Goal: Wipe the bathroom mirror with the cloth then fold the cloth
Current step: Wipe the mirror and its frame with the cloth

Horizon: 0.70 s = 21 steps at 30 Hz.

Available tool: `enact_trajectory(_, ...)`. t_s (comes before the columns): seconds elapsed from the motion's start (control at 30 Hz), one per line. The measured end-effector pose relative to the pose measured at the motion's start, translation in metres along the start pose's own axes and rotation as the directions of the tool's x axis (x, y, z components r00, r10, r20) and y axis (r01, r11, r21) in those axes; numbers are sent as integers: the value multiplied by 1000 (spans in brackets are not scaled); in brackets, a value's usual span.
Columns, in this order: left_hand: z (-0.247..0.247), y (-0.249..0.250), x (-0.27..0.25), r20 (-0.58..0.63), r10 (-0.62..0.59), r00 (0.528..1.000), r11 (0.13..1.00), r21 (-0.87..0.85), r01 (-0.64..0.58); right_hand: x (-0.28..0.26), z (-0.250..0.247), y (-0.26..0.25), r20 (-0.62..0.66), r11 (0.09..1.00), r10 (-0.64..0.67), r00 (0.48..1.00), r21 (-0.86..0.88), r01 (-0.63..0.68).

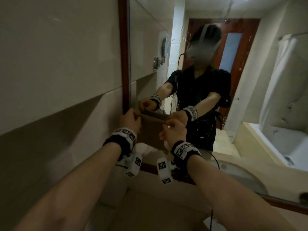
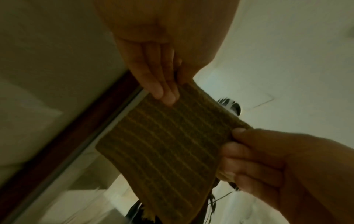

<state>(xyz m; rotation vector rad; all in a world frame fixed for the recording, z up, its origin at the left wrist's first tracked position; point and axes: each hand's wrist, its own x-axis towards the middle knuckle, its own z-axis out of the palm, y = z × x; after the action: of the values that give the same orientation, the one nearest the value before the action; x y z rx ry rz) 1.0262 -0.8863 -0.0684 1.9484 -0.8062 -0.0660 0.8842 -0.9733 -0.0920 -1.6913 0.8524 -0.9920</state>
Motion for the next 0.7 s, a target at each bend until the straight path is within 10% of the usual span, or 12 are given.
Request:
enact_trajectory(0.3, -6, 39, 49, -335, 184, 924, 978, -36, -207, 28, 13, -52, -138, 920, -377, 916, 62, 388)
enact_trajectory(0.7, -15, 33, 56, -325, 221, 920, 958, -102, -267, 36, 56, -44, 243, 582, -701, 670, -347, 735)
